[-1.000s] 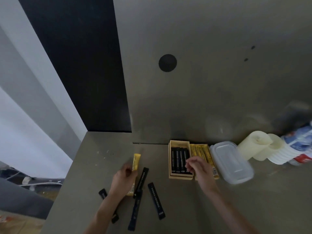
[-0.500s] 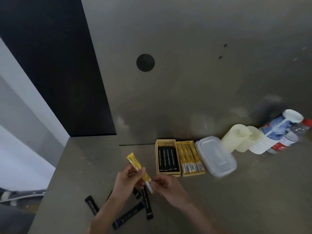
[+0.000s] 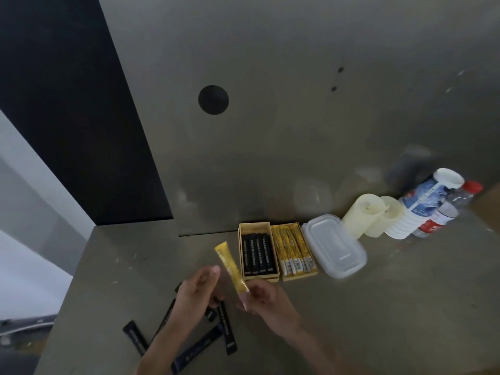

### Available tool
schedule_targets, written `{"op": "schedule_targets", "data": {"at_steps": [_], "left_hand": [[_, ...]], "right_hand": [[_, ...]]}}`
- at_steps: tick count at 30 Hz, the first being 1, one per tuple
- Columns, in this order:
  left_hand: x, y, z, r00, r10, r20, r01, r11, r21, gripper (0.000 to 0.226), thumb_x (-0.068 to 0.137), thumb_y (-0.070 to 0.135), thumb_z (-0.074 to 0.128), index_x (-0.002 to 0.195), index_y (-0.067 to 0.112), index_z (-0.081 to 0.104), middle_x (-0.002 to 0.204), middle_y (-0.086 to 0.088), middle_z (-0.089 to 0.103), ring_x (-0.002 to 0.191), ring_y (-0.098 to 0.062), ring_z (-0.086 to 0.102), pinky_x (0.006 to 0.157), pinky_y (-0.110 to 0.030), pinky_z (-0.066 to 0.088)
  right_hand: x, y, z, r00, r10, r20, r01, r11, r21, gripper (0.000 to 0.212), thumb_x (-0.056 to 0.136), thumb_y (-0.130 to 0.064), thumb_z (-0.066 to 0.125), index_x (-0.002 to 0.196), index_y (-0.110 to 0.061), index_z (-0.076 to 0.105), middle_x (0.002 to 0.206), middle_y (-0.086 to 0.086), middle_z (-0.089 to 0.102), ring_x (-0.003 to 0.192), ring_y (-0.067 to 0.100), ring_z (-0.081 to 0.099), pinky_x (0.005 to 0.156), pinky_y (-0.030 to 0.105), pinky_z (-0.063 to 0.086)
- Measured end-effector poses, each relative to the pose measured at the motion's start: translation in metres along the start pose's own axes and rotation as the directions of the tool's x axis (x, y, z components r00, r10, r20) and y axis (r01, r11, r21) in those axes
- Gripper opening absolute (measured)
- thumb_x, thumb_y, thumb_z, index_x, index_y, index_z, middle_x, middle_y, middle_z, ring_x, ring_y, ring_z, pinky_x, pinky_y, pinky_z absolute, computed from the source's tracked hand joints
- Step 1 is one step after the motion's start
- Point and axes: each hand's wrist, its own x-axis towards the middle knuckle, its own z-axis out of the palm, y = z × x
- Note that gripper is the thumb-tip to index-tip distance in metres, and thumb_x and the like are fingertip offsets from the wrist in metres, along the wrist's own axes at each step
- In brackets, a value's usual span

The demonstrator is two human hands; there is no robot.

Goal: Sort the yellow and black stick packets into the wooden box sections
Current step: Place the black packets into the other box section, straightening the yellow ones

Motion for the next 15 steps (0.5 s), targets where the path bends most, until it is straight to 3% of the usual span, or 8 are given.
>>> {"op": "schedule_targets", "data": {"at_steps": [4,7,10,15], "left_hand": [[0.005,-0.030,-0.012,0.991,-0.095,-0.095,0.096,0.995,0.006,0.032,0.099,0.036,0.052,0.086,0.013,0.070,0.074,-0.012,0.074,0.062,-0.023,0.071,0.057,-0.033,0.056],[0.006,-0.051,-0.017,0.980,-0.130,-0.150,0.128,0.991,-0.024,0.033,0.102,0.028,0.052,0.084,0.006,0.069,0.071,-0.014,0.072,0.053,-0.018,0.064,0.051,-0.029,0.050],[0.007,-0.060,-0.017,0.975,-0.128,-0.183,0.118,0.991,-0.065,0.028,0.103,0.016,0.050,0.085,0.003,0.068,0.068,-0.014,0.071,0.046,-0.017,0.057,0.041,-0.023,0.046],[0.012,-0.065,-0.017,0.979,-0.128,-0.158,0.125,0.992,-0.027,0.026,0.103,0.019,0.051,0.086,0.010,0.069,0.070,-0.012,0.071,0.046,-0.017,0.056,0.042,-0.021,0.043]], "right_hand": [[-0.001,-0.003,-0.033,0.972,0.068,-0.224,-0.041,0.992,0.123,0.024,0.092,-0.034,0.068,0.101,-0.013,0.067,0.094,0.005,0.076,0.086,0.019,0.072,0.072,0.026,0.056],[0.000,0.002,-0.064,0.884,0.100,-0.456,-0.045,0.990,0.131,0.024,0.095,-0.035,0.065,0.093,-0.011,0.069,0.084,0.001,0.074,0.073,0.011,0.069,0.063,0.026,0.056],[0.003,0.011,-0.094,0.811,0.040,-0.584,-0.107,0.991,-0.081,0.022,0.095,-0.036,0.064,0.089,-0.016,0.069,0.077,-0.004,0.072,0.073,0.011,0.069,0.063,0.026,0.051],[0.010,0.016,-0.114,0.829,0.024,-0.559,-0.238,0.919,-0.314,0.018,0.094,-0.040,0.065,0.093,-0.022,0.068,0.084,-0.011,0.071,0.081,0.002,0.066,0.062,0.016,0.042]]}}
